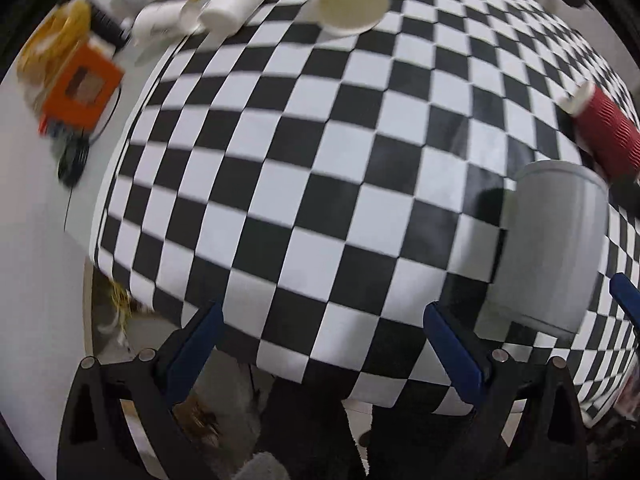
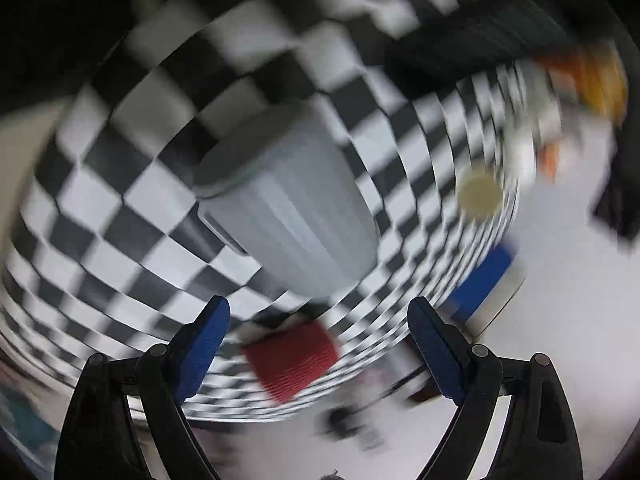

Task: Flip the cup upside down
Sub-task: 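Close the right tool on the grey mug while the left tool releases it, then turn the grey mug rim-down in the right tool and carry it over the table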

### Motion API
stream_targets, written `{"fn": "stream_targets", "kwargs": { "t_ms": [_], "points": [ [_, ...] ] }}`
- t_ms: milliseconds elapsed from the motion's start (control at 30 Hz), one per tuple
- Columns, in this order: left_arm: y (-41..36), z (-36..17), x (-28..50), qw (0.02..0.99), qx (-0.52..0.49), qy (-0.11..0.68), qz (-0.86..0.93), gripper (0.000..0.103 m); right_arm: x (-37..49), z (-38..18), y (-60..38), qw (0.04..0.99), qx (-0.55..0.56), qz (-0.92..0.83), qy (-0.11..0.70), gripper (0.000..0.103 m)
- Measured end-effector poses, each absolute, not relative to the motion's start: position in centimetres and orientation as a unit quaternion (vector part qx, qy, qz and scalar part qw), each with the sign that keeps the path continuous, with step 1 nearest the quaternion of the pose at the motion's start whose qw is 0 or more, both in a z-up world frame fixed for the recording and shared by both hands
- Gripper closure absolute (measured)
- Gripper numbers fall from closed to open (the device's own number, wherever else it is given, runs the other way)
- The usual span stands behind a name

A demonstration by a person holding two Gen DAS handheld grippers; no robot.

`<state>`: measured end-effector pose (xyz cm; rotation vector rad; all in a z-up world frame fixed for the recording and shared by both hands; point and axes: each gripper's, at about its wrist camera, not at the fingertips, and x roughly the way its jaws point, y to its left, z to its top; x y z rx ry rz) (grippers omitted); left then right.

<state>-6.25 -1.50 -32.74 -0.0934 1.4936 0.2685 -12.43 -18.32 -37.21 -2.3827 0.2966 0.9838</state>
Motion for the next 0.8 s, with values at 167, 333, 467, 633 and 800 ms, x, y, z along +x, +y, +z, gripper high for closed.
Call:
{"fn": "stream_targets", "kwargs": {
  "t_ms": [167, 333, 467, 633, 800],
  "points": [
    [-0.8, -33.9, -7.2, 0.712, -0.07, 0.683, 0.147, 0.001, -14.1, -40.7, -19.7, 0.17, -0.9, 0.402, -0.015, 0.012],
    [0.0, -34.3, -7.7, 0.707, -0.07, 0.685, 0.161, 0.001, -14.4, -43.5, -19.9, 0.138, -0.896, 0.415, -0.073, 0.02],
    [1.2, -34.0, -7.6, 0.708, -0.07, 0.681, 0.176, 0.001, -14.5, -43.7, -18.2, 0.154, -0.891, 0.426, -0.043, 0.021],
    [2.8, -32.8, -6.9, 0.713, -0.068, 0.67, 0.194, 0.001, -13.0, -42.1, -15.0, 0.233, -0.862, 0.439, 0.104, 0.021],
    [3.8, -31.4, -5.9, 0.722, -0.062, 0.658, 0.204, 0.001, -8.3, -40.1, -11.2, 0.353, -0.781, 0.415, 0.307, 0.021]
  ]
}}
